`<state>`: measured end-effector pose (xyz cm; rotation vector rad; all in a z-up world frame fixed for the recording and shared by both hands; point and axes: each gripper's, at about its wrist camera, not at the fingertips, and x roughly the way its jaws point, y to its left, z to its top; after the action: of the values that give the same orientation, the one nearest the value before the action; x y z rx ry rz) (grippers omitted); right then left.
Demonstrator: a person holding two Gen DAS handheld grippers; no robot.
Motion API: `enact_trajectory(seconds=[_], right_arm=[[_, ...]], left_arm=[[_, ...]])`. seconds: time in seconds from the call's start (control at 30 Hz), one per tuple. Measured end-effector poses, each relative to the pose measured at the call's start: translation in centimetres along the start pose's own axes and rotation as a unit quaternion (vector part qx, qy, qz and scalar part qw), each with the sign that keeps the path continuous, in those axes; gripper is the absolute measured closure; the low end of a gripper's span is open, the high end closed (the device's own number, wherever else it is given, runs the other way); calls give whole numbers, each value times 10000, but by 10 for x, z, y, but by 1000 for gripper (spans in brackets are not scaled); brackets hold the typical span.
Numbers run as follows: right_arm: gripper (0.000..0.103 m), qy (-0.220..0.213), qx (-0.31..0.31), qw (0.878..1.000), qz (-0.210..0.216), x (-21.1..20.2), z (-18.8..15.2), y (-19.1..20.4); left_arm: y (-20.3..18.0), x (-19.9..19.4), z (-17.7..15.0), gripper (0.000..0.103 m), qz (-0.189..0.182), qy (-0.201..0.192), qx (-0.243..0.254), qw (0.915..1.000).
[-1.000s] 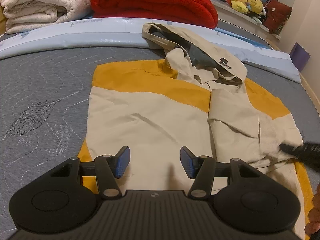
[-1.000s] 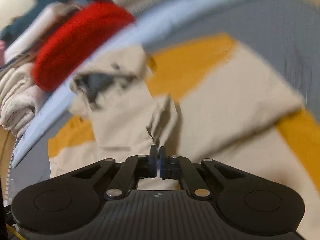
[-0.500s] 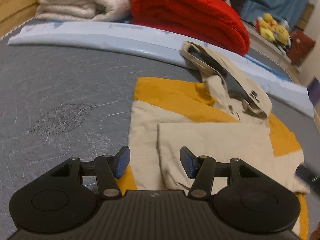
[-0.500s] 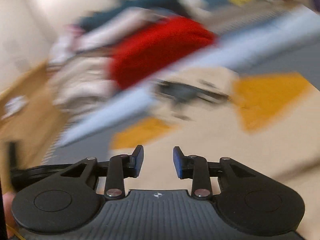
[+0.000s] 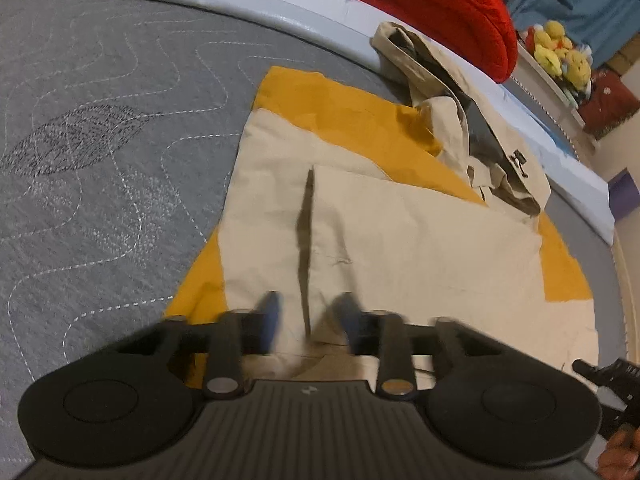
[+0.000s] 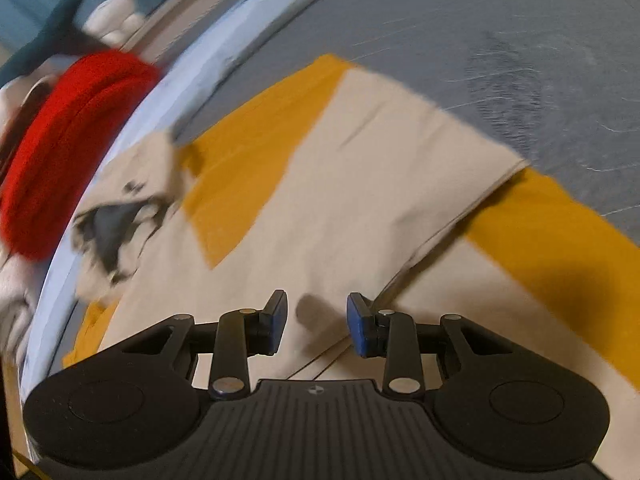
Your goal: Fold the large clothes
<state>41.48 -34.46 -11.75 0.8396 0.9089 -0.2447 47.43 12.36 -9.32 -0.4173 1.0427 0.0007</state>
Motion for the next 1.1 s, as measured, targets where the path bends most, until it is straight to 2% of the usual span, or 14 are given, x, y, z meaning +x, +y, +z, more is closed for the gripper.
enact_trajectory(seconds=[0.03, 0.17, 0.27, 0.33, 0.4, 0.53, 0.7, 0.77, 0.83, 0.87, 0.9, 1.03, 1.07, 1.1], right_arm=[[70, 7, 141, 9999, -13, 0, 4, -6], [71, -105, 231, 9995, -211, 4, 8, -14], [71, -214, 140, 9989, -397, 1, 10, -14], [69, -319, 32, 9985, -449, -3, 9, -10], [69, -457, -80, 9983, -347, -8, 8, -6], [69, -505, -384, 9978, -212, -8, 8, 3], [70, 138, -175, 9980, -594, 18, 6, -13], [70, 194, -154, 9970, -740, 19, 5, -17], [69, 79, -309, 9973, -667, 12, 6, -10], [68, 3, -444, 9972, -598, 8, 6, -5], [68, -105, -632, 9964, -555, 4, 5, 1], [68, -320, -1101, 9917, -575, -5, -4, 19], [68, -347, -1152, 9912, -559, -7, -6, 20], [68, -393, -1234, 9901, -548, -7, -8, 24]], left_arm=[[0, -1, 0, 103, -43, -24, -7, 10000], [-7, -30, 8, 103, -12, -624, 98, 9980], [-13, -42, 11, 103, 476, -860, 312, 9947], [-11, -36, 11, 103, 544, -682, 287, 9958], [-15, -36, 9, 102, 368, -729, 399, 9959], [-30, -30, 3, 89, -2, -737, 760, 9944], [-15, 16, -10, 88, 452, 216, 503, 9975], [-15, 9, -10, 87, 467, 160, 364, 9981], [-22, -5, -6, 75, 485, -92, 444, 9978], [-25, -12, -4, 58, 446, -268, 500, 9974], [-26, -17, -3, 48, 417, -385, 514, 9971], [-18, -10, 0, 49, 242, -336, 295, 9987], [-14, -5, -2, 54, 198, -231, 213, 9993], [-14, 1, 0, 69, 133, -130, 145, 9997]])
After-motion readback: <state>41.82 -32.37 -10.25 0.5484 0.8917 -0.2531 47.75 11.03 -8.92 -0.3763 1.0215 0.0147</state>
